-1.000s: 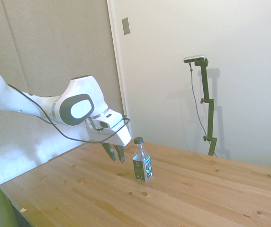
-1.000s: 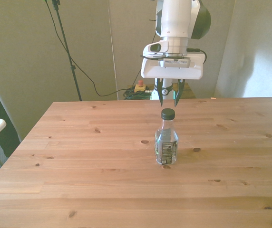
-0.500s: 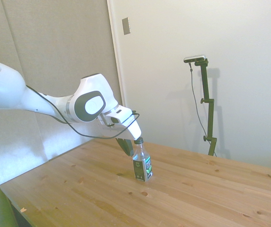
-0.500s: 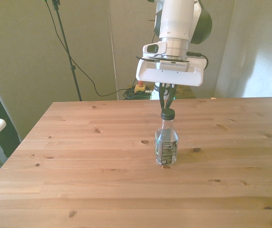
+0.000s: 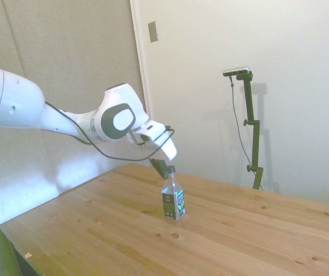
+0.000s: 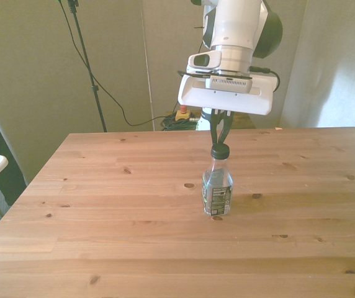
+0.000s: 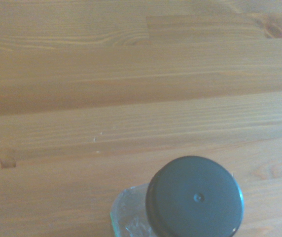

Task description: Knock down the bottle

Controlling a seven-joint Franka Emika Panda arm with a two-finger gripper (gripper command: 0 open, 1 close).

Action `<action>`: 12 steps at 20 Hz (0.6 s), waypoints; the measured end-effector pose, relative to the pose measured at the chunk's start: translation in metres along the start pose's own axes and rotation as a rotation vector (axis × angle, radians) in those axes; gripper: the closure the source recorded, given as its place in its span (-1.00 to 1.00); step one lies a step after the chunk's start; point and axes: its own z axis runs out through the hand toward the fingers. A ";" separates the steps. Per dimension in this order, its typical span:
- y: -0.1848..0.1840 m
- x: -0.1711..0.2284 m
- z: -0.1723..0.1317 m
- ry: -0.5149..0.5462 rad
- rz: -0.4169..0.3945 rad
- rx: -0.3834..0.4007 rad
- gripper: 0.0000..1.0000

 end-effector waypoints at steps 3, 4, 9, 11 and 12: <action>-0.023 0.003 0.008 0.013 0.033 0.006 1.00; -0.032 0.003 0.011 0.019 0.045 0.008 1.00; -0.071 0.011 0.033 0.061 0.110 0.033 1.00; -0.080 0.018 0.039 0.083 0.135 0.060 1.00; -0.083 0.021 0.043 0.092 0.146 0.070 1.00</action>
